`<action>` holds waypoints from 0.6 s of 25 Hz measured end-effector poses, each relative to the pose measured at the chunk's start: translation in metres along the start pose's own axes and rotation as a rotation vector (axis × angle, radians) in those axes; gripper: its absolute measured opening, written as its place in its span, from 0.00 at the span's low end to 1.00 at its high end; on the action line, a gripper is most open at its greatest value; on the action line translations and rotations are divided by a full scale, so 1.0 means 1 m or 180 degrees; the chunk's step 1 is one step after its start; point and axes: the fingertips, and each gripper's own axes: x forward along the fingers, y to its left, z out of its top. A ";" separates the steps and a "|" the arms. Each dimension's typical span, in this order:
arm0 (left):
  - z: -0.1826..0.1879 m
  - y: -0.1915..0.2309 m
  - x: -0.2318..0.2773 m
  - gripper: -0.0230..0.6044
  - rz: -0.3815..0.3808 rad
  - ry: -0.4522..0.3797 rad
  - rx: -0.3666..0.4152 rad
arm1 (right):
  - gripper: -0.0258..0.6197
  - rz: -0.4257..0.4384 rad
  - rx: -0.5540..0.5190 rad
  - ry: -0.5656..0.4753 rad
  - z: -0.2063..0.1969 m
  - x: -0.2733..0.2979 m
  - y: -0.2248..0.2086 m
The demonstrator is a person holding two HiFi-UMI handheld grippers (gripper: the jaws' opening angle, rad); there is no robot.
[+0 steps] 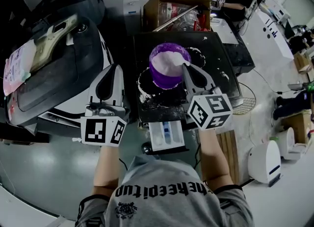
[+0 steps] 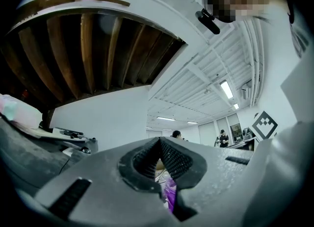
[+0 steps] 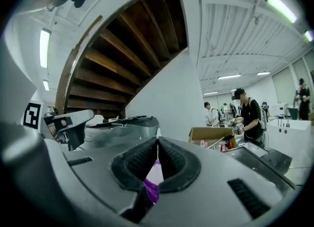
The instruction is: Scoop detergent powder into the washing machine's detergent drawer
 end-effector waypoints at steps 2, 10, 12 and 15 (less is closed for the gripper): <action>-0.004 0.003 0.003 0.04 -0.0017 0.0021 -0.0012 | 0.05 0.0063 0.0050 0.0156 -0.007 0.011 -0.001; -0.017 0.015 0.007 0.04 -0.0068 0.0085 -0.0043 | 0.05 0.0362 0.0310 0.0819 -0.030 0.054 0.001; -0.019 0.017 0.008 0.04 -0.0074 0.0097 -0.0054 | 0.05 0.0401 0.0341 0.0962 -0.033 0.064 -0.001; -0.021 0.021 0.009 0.04 -0.0080 0.0112 -0.0077 | 0.05 0.0408 0.0358 0.1211 -0.041 0.079 -0.006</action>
